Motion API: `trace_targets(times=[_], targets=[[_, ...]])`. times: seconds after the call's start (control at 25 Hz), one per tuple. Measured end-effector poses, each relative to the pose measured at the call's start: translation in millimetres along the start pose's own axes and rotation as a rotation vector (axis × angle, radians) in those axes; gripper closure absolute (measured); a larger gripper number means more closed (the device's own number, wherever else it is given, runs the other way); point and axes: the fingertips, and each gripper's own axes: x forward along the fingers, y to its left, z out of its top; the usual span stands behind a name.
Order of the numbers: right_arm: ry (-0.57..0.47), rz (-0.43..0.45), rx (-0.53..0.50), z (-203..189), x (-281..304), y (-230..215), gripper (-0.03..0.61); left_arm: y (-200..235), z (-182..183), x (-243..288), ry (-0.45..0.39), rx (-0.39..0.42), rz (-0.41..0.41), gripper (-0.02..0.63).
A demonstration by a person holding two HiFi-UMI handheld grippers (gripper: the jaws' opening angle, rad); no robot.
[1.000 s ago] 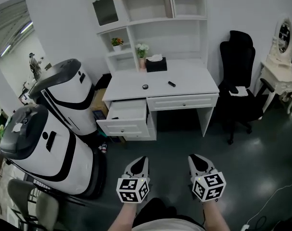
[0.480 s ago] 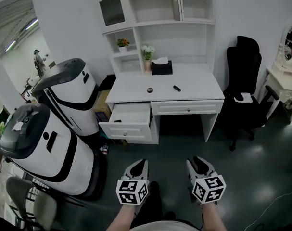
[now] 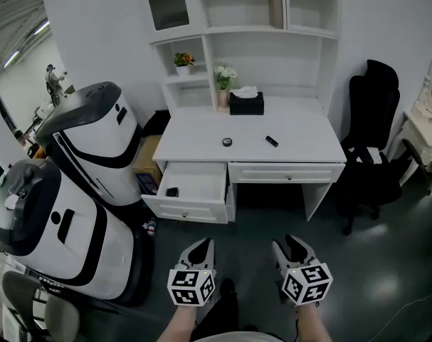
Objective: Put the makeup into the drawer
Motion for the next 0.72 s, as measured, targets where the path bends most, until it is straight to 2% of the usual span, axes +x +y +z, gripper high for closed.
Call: trace_targets(times=[0.36, 0.48, 0.72], targets=[[0.034, 0.001, -0.006, 31, 114, 0, 0.425, 72, 29, 83, 0.029, -0.022, -0.006, 0.612], [0.037, -0.018, -0.005, 42, 141, -2, 0.425, 89, 39, 105, 0.04, -0.041, -0.033, 0.612], [0.038, -0.043, -0.003, 57, 183, -1, 0.425, 117, 54, 136, 0.04, -0.031, -0.051, 0.612]])
